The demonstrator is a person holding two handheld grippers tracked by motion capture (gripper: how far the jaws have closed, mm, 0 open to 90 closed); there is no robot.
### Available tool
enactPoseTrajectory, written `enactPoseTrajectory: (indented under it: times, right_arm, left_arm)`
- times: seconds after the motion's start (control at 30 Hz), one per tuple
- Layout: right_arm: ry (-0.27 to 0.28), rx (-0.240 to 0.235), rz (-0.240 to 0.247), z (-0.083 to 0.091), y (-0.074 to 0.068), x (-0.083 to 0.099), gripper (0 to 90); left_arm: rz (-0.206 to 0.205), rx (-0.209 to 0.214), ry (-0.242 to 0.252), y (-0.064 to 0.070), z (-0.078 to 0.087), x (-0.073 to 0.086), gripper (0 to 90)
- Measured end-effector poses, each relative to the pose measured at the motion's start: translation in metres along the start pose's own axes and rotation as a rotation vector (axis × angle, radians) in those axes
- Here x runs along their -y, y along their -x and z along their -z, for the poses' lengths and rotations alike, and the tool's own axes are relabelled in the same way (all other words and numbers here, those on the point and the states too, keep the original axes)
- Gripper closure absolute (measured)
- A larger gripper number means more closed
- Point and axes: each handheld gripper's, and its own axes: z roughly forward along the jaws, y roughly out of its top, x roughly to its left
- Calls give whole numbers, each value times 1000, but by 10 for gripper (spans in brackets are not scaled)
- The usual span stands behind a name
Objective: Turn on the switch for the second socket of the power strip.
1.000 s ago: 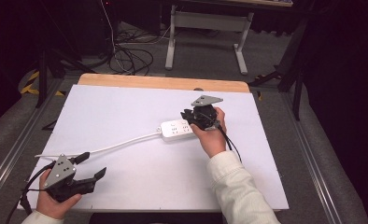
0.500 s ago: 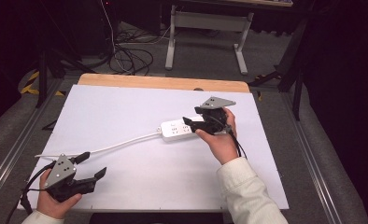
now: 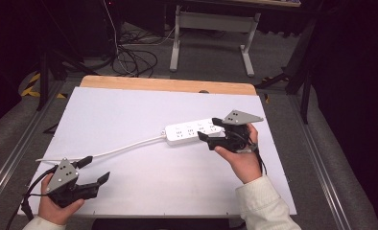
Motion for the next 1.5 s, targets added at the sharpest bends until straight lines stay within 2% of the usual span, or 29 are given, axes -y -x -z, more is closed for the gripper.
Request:
enactPoseTrajectory:
  times: [0.4,0.7,0.93,1.1,1.27,1.37,1.5]
  right_arm:
    - [20,-9,-37,32,0,32,257]
    - [11,-10,-38,46,-3,60,255]
    - [17,-26,-52,50,1,84,255]
    - [11,-9,-62,53,1,102,261]
    - [-25,15,-74,54,3,119,256]
    - [-39,28,-98,54,3,130,208]
    - [-64,32,-119,52,6,143,186]
  left_arm:
    - [2,5,0,0,0,0,227]
    - [3,7,1,0,0,0,225]
    - [7,5,8,0,0,0,221]
    - [9,7,8,0,0,0,220]
    - [8,4,3,-2,2,2,203]
    - [27,14,-4,-4,4,5,180]
    - [23,10,3,-5,5,6,173]
